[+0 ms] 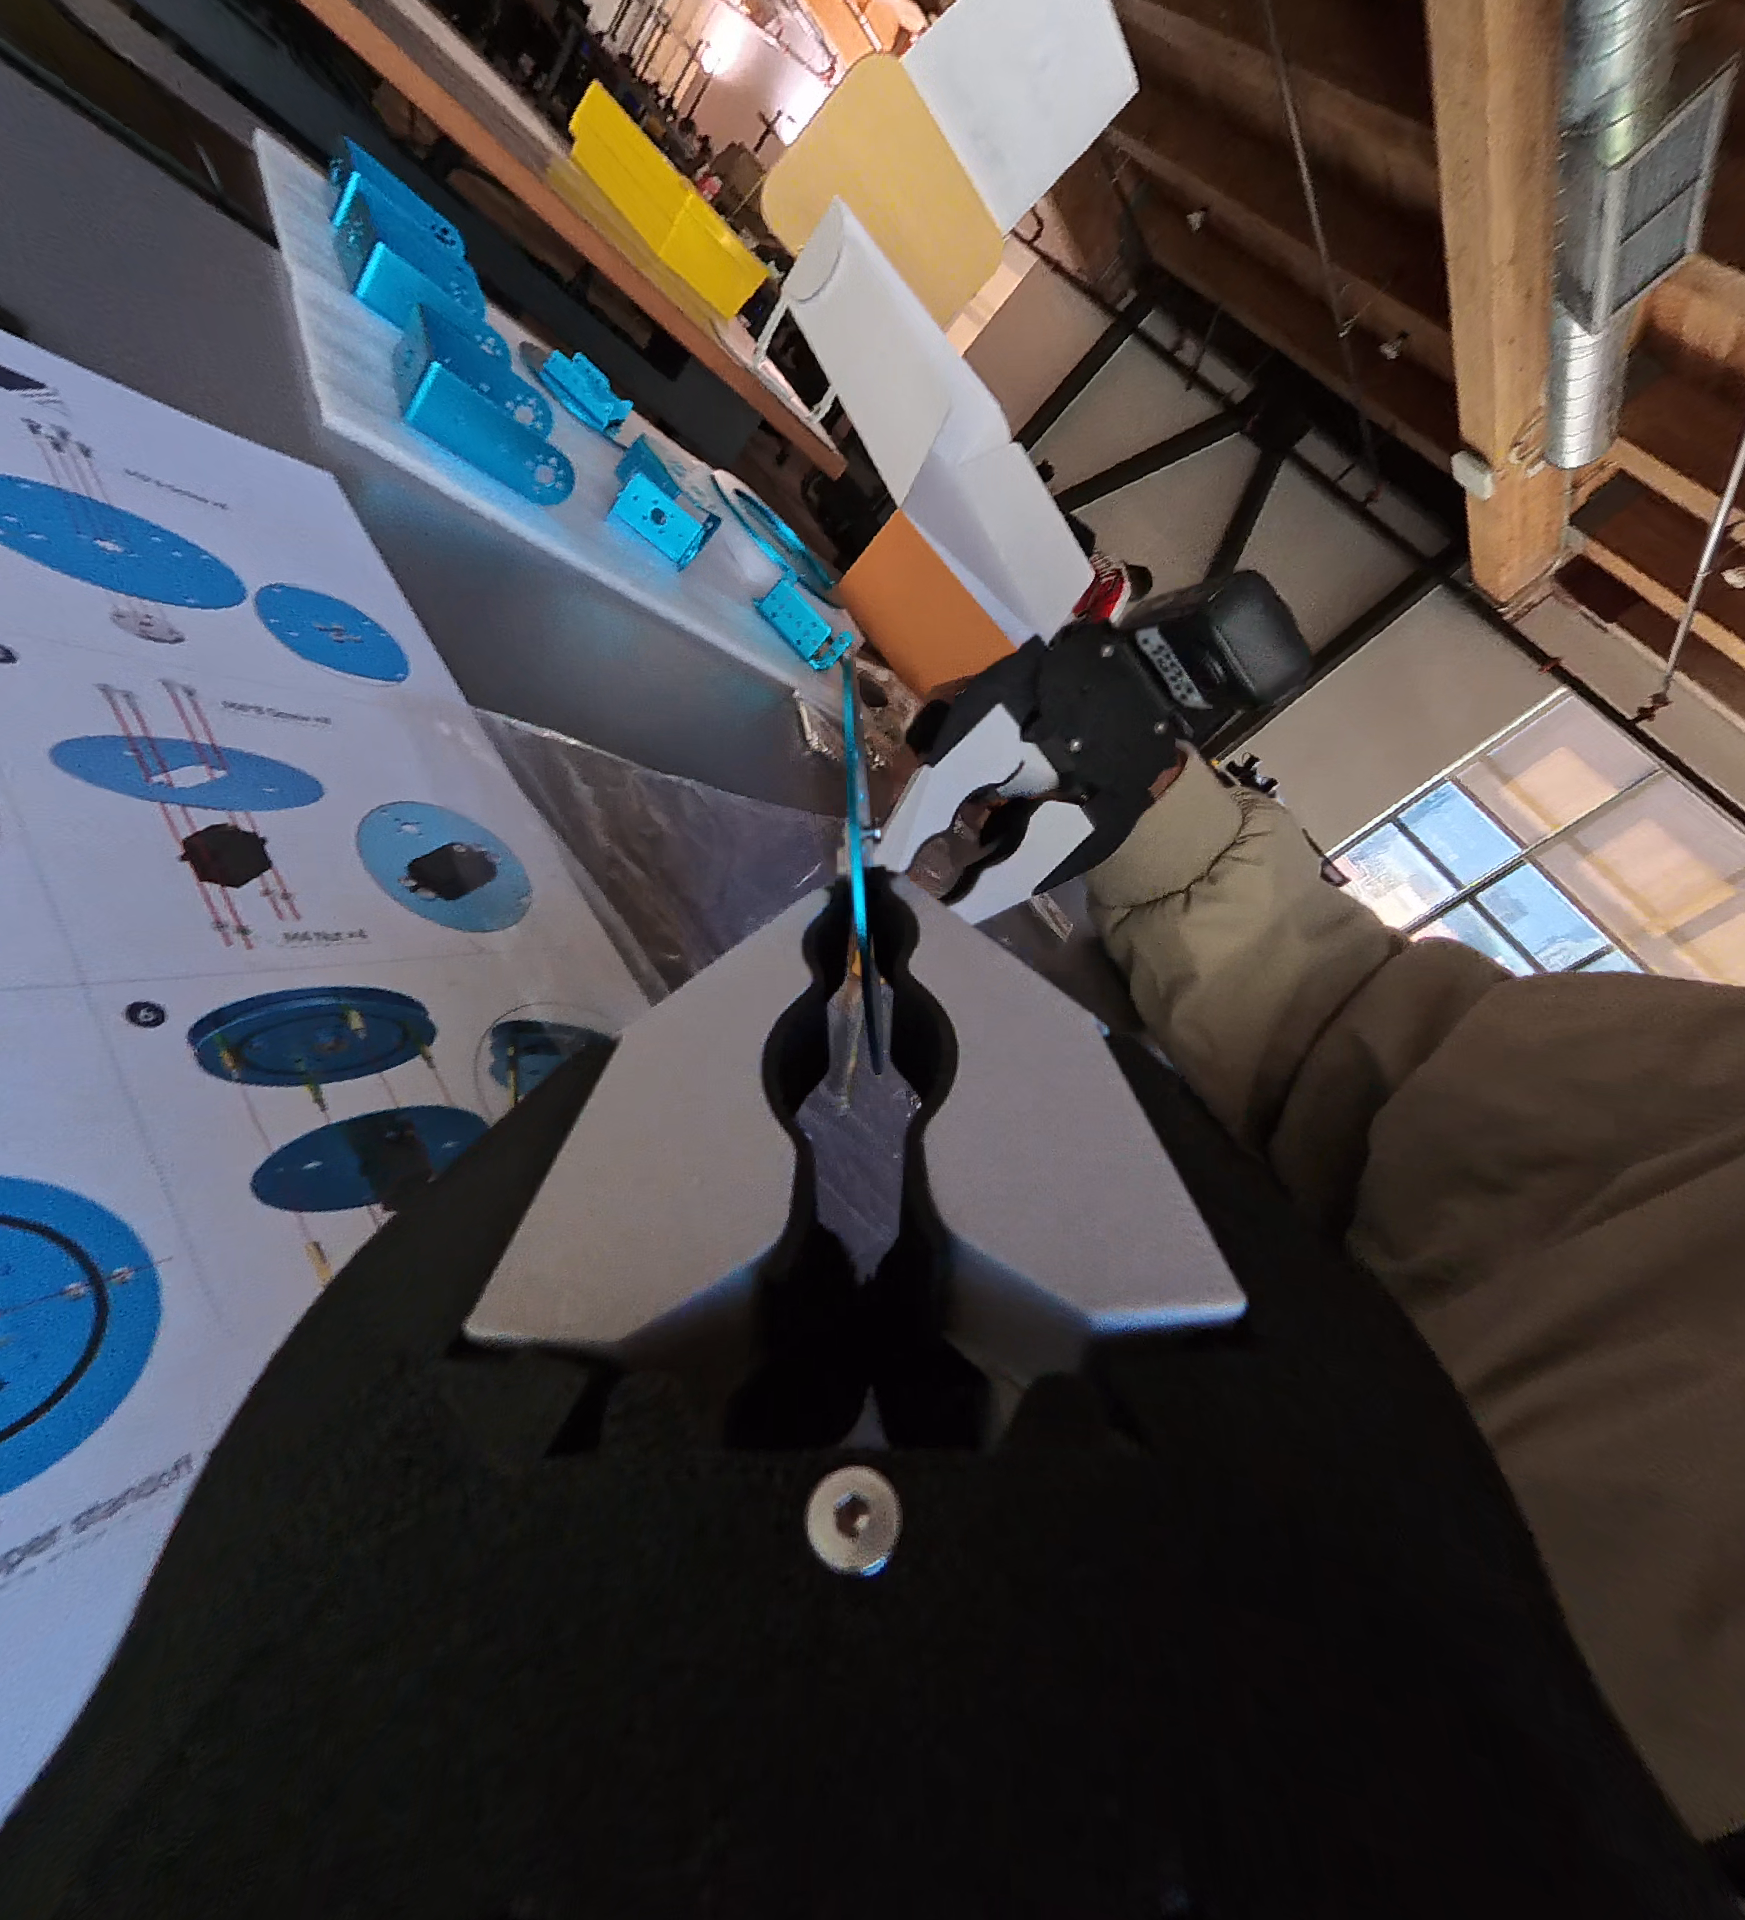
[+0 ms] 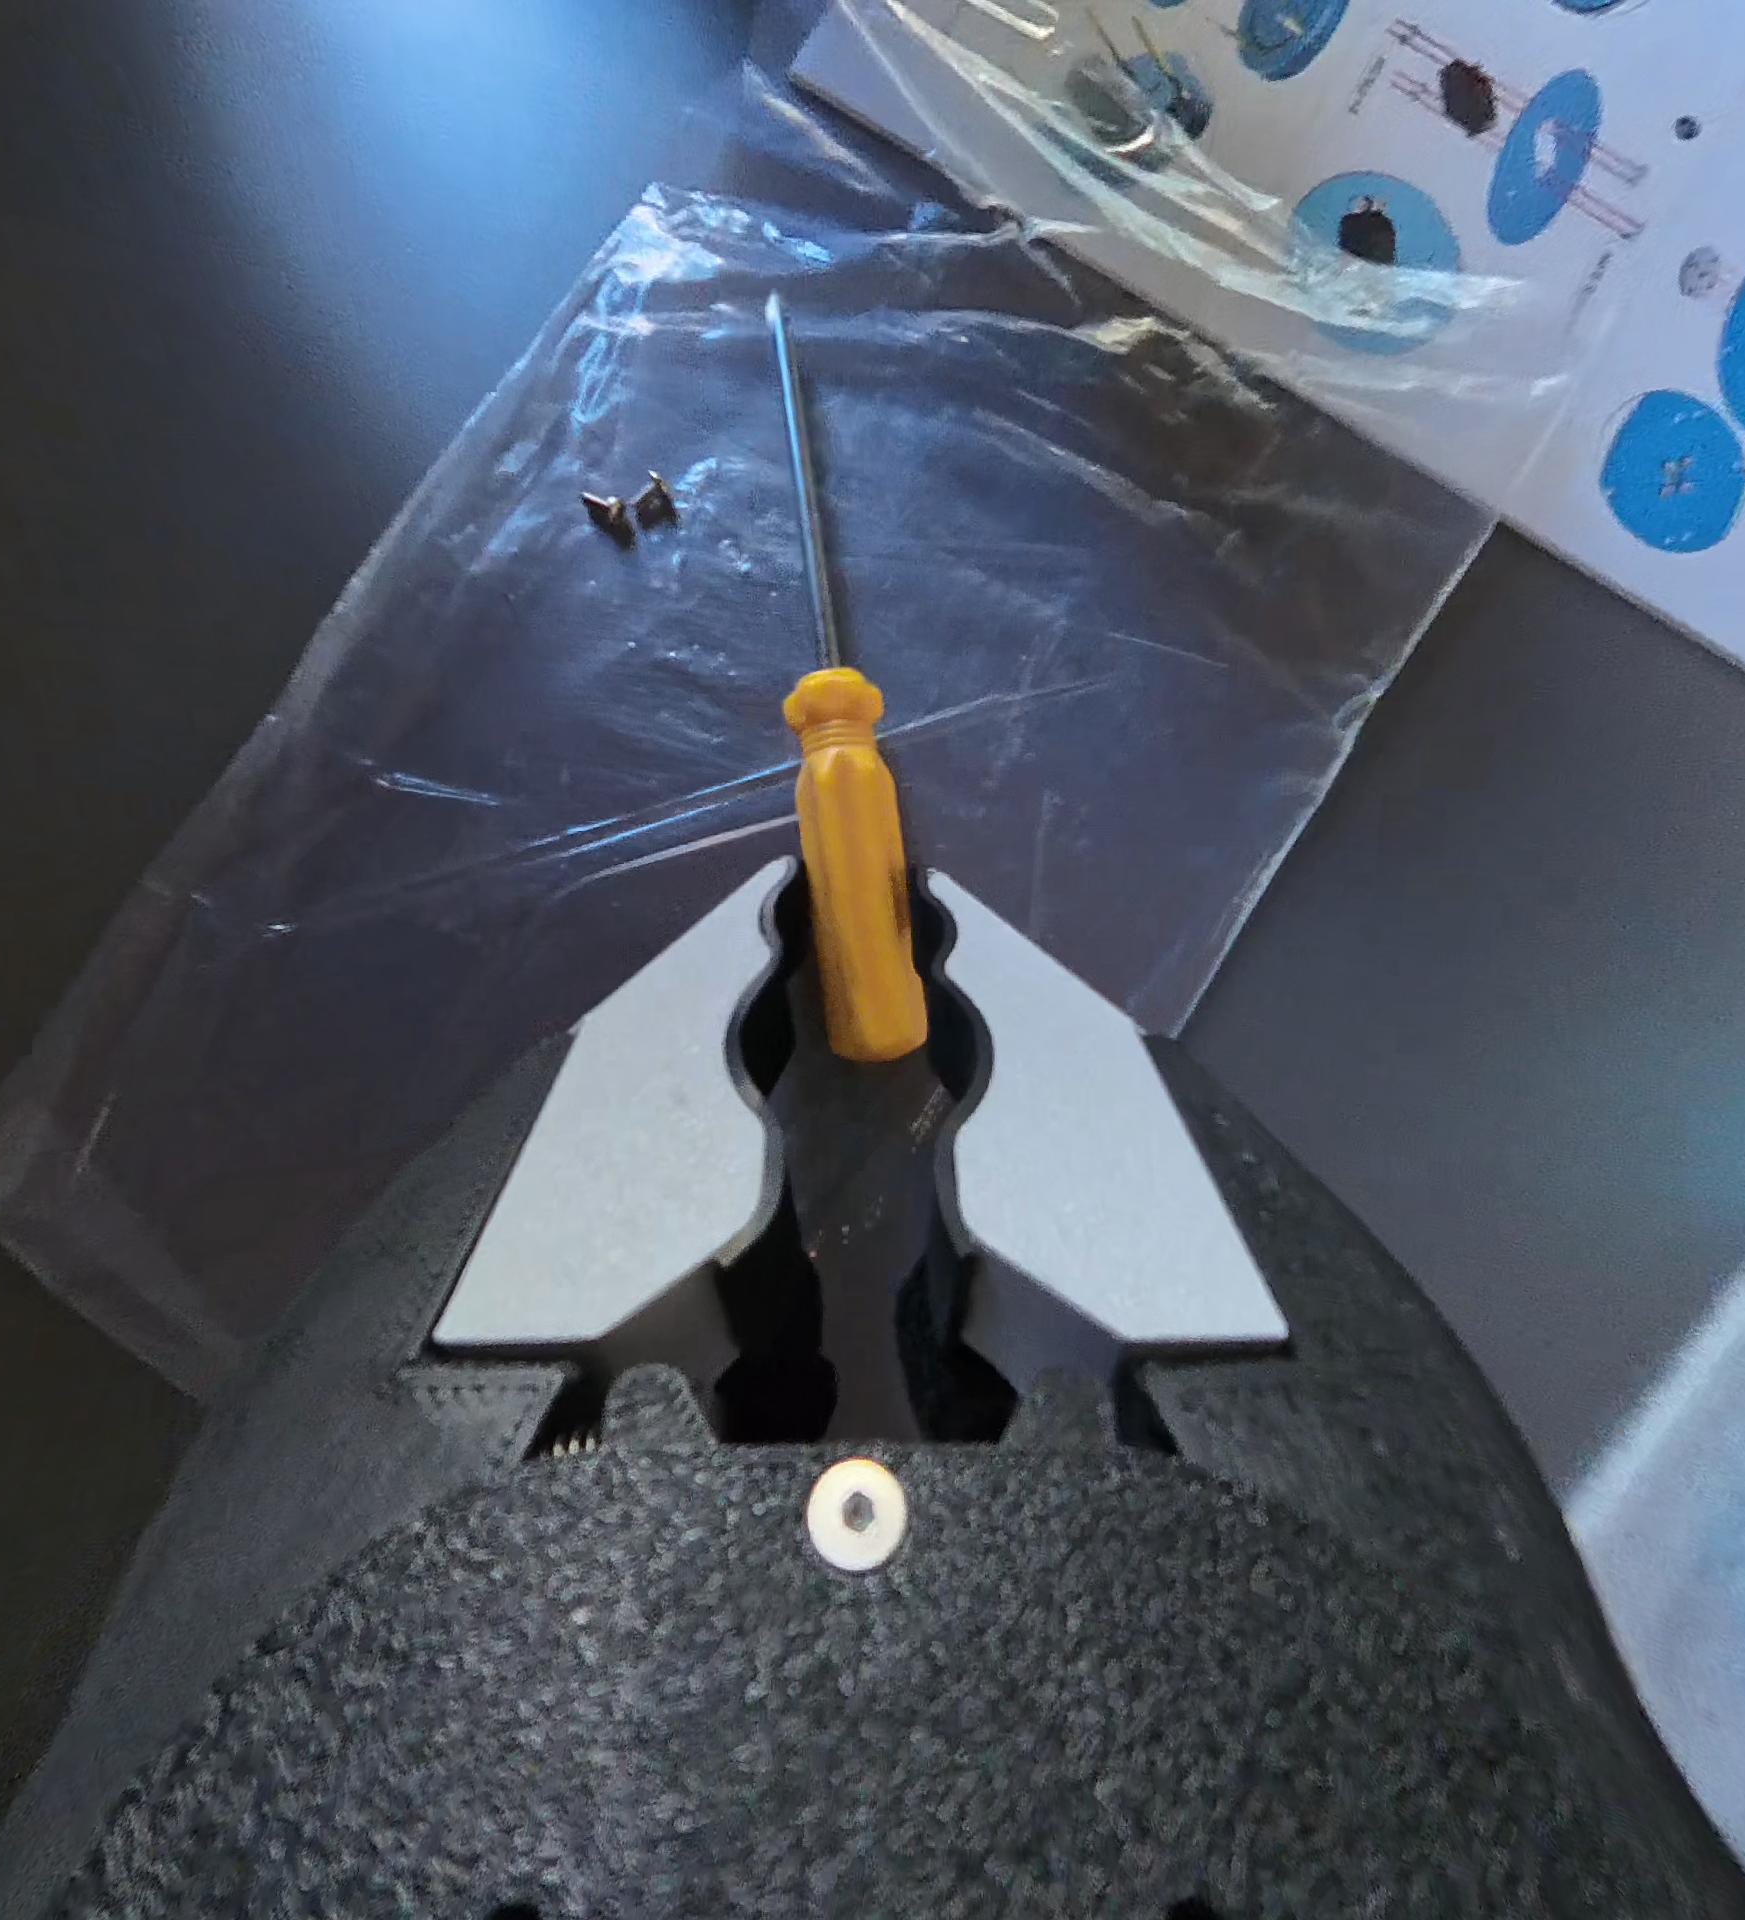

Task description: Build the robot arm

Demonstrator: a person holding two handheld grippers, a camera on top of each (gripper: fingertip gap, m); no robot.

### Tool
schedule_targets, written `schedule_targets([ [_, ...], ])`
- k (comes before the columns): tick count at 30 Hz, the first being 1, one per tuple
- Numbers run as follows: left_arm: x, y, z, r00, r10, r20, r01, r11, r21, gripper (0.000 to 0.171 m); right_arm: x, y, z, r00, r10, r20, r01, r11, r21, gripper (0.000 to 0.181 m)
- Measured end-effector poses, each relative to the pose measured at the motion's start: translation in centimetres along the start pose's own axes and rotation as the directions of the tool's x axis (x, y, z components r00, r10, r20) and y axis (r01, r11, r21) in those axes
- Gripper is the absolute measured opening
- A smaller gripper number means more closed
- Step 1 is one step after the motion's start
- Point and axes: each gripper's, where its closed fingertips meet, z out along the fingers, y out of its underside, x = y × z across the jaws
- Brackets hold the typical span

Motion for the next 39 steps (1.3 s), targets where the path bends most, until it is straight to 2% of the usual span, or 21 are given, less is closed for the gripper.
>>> schedule_targets([
  [3, 0.3, -0.3, 0.0, 0.999, 0.046, 0.003, -0.046, 0.998, 0.033, 0.004, -0.5, -0.9, -0.9, 0.997, 0.075, -0.024, -0.074, 0.997, 0.02, 0.018],
  [5, 0.3, -0.5, -0.2, 0.995, 0.089, 0.036, -0.091, 0.994, 0.058, 0.004, -0.7, -1.5, -1.9, 0.974, 0.217, -0.06, -0.216, 0.976, 0.023, 0.017],
  [7, 0.5, -0.8, -0.3, 0.985, 0.155, 0.073, -0.161, 0.984, 0.082, 0.003, -0.4, -2.9, -3.1, 0.915, 0.379, -0.136, -0.365, 0.924, 0.116, 0.017],
  [8, 0.7, -0.9, -0.3, 0.978, 0.191, 0.09, -0.199, 0.976, 0.093, 0.003, -0.7, -4.2, -3.5, 0.87, 0.475, -0.134, -0.446, 0.873, 0.195, 0.017],
  [11, 1.4, -1.6, -0.7, 0.93, 0.327, 0.165, -0.35, 0.927, 0.135, 0.004, -3.0, -8.0, -3.0, 0.732, 0.681, 0.014, -0.644, 0.685, 0.341, 0.017],
  [14, 1.4, -1.8, -1.0, 0.862, 0.433, 0.264, -0.474, 0.873, 0.116, 0.003, -4.2, -10.6, -2.0, 0.656, 0.747, 0.105, -0.696, 0.545, 0.468, 0.016],
  [15, 1.3, -1.8, -1.1, 0.834, 0.47, 0.288, -0.514, 0.852, 0.098, 0.003, -4.7, -11.1, -1.5, 0.635, 0.757, 0.153, -0.72, 0.509, 0.471, 0.016],
  [20, 0.7, -2.3, -1.4, 0.747, 0.571, 0.34, -0.615, 0.788, 0.029, 0.003, -4.1, -10.9, -0.5, 0.566, 0.817, 0.11, -0.743, 0.448, 0.497, 0.016],
  [22, 0.6, -2.3, -1.5, 0.719, 0.6, 0.351, -0.644, 0.765, 0.011, 0.004, -3.8, -10.9, -0.6, 0.568, 0.821, 0.065, -0.726, 0.462, 0.509, 0.016],
  [29, 0.8, -1.8, -0.9, 0.689, 0.636, 0.349, -0.669, 0.742, -0.031, 0.004, -3.7, -11.4, -0.8, 0.57, 0.821, 0.037, -0.714, 0.472, 0.518, 0.017],
  [33, 0.8, -1.6, -0.7, 0.67, 0.653, 0.353, -0.683, 0.729, -0.052, 0.003, -3.8, -11.6, -0.8, 0.57, 0.818, 0.078, -0.723, 0.454, 0.521, 0.017],
  [39, 0.9, -1.6, -0.7, 0.662, 0.657, 0.36, -0.69, 0.722, -0.051, 0.003, -3.6, -11.4, -1.1, 0.564, 0.823, 0.067, -0.719, 0.451, 0.529, 0.016],
])
